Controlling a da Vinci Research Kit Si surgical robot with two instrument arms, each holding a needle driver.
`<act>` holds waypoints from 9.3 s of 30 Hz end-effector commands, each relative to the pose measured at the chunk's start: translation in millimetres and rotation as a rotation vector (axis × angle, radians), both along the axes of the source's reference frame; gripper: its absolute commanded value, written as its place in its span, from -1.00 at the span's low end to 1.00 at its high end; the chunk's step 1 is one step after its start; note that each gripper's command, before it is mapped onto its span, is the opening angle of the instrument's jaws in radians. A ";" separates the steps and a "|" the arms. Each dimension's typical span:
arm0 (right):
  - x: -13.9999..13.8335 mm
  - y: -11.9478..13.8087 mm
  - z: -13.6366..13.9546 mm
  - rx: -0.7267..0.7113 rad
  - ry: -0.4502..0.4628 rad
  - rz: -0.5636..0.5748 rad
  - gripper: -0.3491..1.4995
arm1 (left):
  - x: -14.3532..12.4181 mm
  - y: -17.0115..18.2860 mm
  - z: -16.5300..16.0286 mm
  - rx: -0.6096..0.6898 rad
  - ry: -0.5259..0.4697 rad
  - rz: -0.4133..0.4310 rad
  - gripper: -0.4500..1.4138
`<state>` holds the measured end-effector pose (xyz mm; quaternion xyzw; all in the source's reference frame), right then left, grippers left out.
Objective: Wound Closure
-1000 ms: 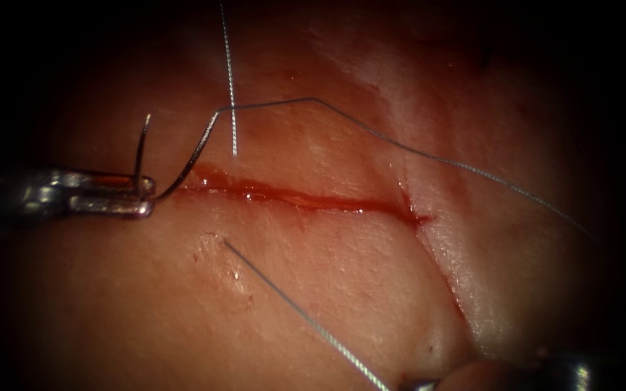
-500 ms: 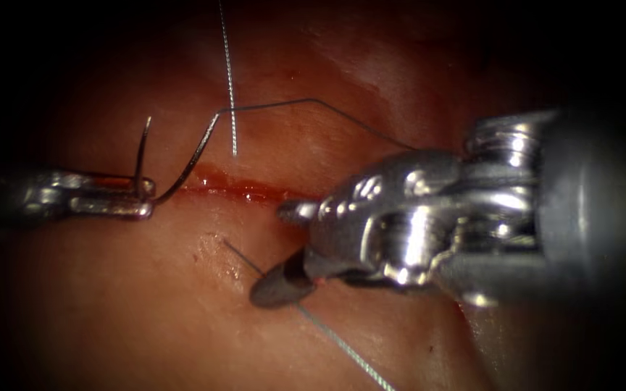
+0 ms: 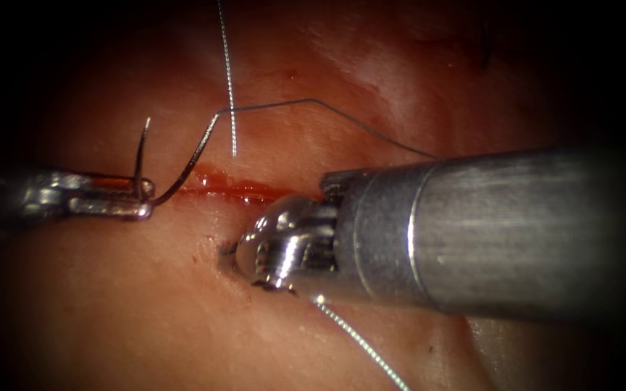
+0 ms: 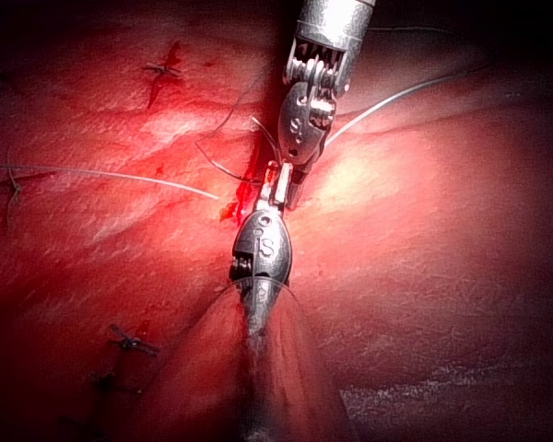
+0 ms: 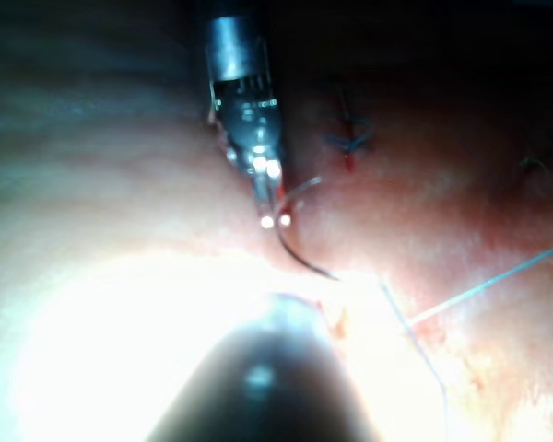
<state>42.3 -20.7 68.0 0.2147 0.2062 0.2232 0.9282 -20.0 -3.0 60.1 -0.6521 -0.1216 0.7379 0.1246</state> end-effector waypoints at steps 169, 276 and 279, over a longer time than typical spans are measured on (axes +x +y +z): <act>-4.8 -3.6 -8.0 -0.082 0.112 0.042 0.78 | -0.4 -0.2 0.6 0.000 -0.001 -0.001 -1.00; 1.5 -0.3 -0.2 -0.080 -0.007 0.077 0.45 | -0.3 -0.4 0.5 0.000 0.001 0.002 -1.00; 1.1 -0.1 -0.3 -0.084 -0.008 0.049 -0.40 | -0.3 -0.4 0.5 0.000 0.001 0.002 -1.00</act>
